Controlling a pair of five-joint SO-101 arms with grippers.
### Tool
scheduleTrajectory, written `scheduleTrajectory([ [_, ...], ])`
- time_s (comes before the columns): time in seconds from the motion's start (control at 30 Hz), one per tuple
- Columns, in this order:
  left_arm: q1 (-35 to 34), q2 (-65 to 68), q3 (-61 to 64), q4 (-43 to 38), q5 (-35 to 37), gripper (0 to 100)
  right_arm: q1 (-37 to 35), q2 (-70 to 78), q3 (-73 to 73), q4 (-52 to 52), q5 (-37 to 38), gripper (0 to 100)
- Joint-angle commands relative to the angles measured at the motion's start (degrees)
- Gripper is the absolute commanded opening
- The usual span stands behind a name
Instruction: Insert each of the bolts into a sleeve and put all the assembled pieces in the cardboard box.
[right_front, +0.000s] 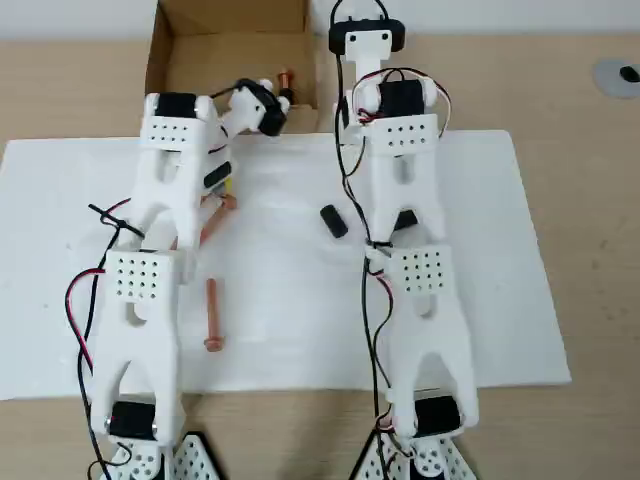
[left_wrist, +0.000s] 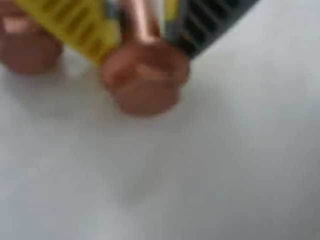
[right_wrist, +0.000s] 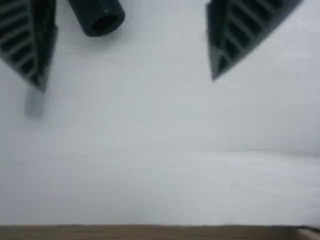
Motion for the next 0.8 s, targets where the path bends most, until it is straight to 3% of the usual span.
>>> scheduleTrajectory([
  [0.0,-1.1,1.6,-6.2,0.8,1.6,1,1.2,-4.8,-3.1,0.3,-0.4,24.9],
  [0.37,-0.6,1.5,-22.2,8.0,8.0,1,1.0,-5.1,-3.1,0.4,-0.2,24.9],
  [0.6,1.0,-7.1,-18.2,8.1,11.7,1,0.9,-5.1,-3.1,0.4,-0.4,24.9],
  [0.67,1.5,-11.0,-16.1,8.1,14.6,1,0.9,-5.1,-3.0,0.4,-0.4,24.9],
  [0.77,1.8,-16.7,-13.8,8.1,25.6,1,0.3,-4.8,-2.9,1.4,-0.2,24.9],
])
